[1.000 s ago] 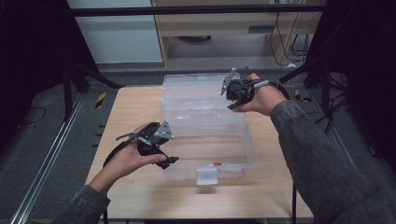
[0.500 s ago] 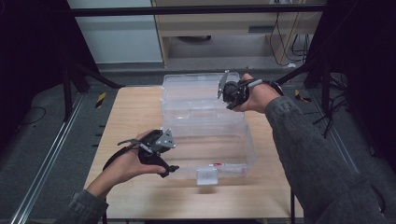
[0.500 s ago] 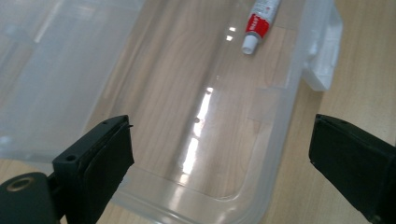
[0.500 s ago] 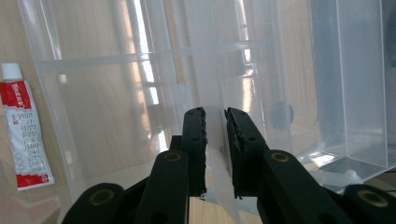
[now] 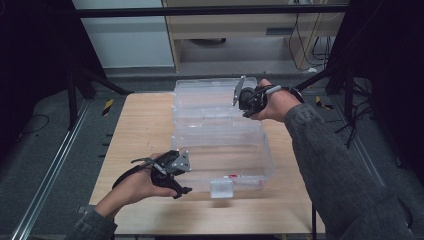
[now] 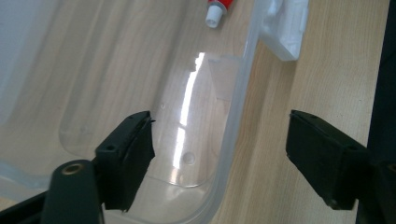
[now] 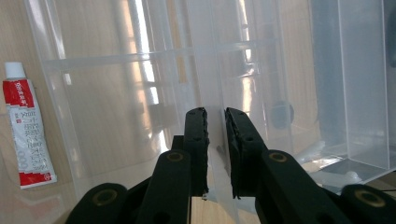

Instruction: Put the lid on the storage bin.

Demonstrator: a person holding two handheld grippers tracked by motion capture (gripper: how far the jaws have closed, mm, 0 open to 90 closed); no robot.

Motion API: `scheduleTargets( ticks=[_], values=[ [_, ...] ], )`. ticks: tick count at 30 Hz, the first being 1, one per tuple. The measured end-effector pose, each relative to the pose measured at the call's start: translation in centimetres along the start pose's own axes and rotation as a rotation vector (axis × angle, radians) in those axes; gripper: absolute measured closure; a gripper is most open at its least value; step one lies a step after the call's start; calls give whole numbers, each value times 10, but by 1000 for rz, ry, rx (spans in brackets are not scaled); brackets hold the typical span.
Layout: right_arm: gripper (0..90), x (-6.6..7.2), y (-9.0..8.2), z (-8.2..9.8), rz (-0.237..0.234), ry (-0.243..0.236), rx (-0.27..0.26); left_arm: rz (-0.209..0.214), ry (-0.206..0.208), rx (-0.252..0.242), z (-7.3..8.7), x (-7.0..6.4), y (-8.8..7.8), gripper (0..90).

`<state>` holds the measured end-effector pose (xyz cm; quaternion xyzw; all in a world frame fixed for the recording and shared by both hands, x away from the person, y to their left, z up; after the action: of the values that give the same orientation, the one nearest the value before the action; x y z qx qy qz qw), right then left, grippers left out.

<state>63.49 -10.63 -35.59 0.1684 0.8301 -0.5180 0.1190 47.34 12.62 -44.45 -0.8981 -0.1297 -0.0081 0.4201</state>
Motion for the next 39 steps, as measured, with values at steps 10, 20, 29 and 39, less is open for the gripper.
scheduleTargets(
  ticks=[10,20,29,39],
  values=[
    [788,0,0,0,3,2,-3,29,-16,34,4,2,13,513],
    [787,0,0,0,2,1,-9,59,-11,59,5,4,20,711],
    [806,2,-1,-2,-8,-6,-19,62,-45,50,4,0,19,804],
    [845,8,-5,-6,-17,-32,-20,9,-53,56,3,0,19,799]
  ],
)
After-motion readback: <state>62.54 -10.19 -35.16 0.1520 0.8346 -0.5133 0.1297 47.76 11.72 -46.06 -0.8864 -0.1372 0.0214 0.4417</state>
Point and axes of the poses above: each handheld gripper's, and its own axes: y roughly forward along the jaws, z roughly out of its underside, x roughly to its left, the point moved 6 cm from there along y, roughly forward along the jaws, and after that the axes turned 13 degrees about -x, right-handed, at the moved point
